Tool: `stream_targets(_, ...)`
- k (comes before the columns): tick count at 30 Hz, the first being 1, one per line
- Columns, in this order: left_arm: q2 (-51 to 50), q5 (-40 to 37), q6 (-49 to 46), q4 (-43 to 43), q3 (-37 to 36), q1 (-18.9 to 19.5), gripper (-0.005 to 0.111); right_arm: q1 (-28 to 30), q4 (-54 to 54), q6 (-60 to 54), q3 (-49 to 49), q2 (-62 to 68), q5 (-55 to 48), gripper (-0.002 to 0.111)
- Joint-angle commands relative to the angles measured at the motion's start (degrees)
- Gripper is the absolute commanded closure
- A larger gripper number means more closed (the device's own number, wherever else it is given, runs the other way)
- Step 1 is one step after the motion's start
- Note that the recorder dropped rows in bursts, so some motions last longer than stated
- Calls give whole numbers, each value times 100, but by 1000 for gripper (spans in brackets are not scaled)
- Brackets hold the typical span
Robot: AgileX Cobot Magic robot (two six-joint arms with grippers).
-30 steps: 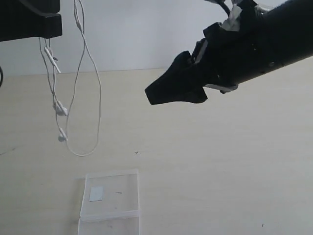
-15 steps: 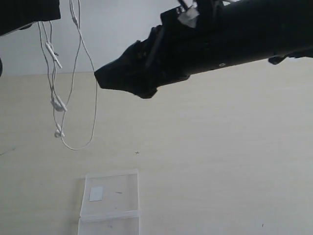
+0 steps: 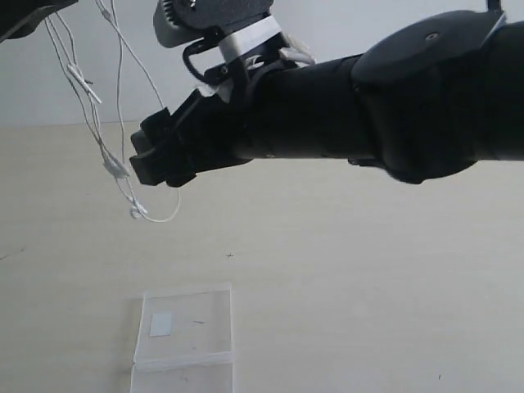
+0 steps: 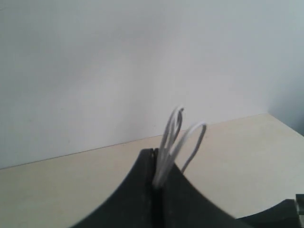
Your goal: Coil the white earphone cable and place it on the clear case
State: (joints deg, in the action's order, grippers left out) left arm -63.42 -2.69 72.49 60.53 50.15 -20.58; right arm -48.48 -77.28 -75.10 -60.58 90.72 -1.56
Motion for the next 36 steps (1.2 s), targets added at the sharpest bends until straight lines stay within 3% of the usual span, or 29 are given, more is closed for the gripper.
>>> stream_targets(1,41,106,134,19,50,13,107,-156,-30,-31,-126,204,376,28)
stream_targets(22,31,-19,188,29,64,13,107,-156,-38,-331,-1549,1202,-667,28)
stream_targets(29,31,125,1015,17,135,651,107,-156,-39,-331,-1585,1303,-752,28)
stream_targets(36,31,641,1015,-189,135,684,107,-156,-420,-808,-1585,1303,-753,28)
